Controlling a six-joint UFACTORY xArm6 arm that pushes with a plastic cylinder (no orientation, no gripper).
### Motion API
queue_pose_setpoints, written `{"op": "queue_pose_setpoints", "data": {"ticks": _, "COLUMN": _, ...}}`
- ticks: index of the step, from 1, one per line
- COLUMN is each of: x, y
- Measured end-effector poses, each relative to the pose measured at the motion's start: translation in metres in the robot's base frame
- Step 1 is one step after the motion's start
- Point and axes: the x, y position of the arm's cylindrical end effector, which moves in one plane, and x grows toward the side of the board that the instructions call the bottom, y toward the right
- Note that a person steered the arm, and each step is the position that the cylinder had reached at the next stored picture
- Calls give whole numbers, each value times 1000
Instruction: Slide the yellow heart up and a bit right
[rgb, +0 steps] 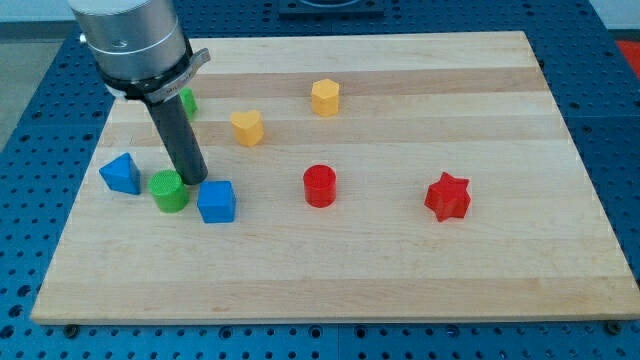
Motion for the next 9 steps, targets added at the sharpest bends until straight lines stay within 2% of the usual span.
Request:
{"op": "queue_pose_setpoints", "data": {"ticks": 4, "x": -74, "y": 18}}
{"op": "queue_pose_setpoints", "data": {"ticks": 5, "x": -72, "y": 21}}
{"op": "queue_pose_setpoints", "data": {"ticks": 6, "x": -42, "y": 21}}
{"op": "queue_pose_setpoints", "data": {"ticks": 7, "x": -39, "y": 37}}
{"op": "queue_pose_setpoints", "data": {"ticks": 9, "x": -106, "y": 88}}
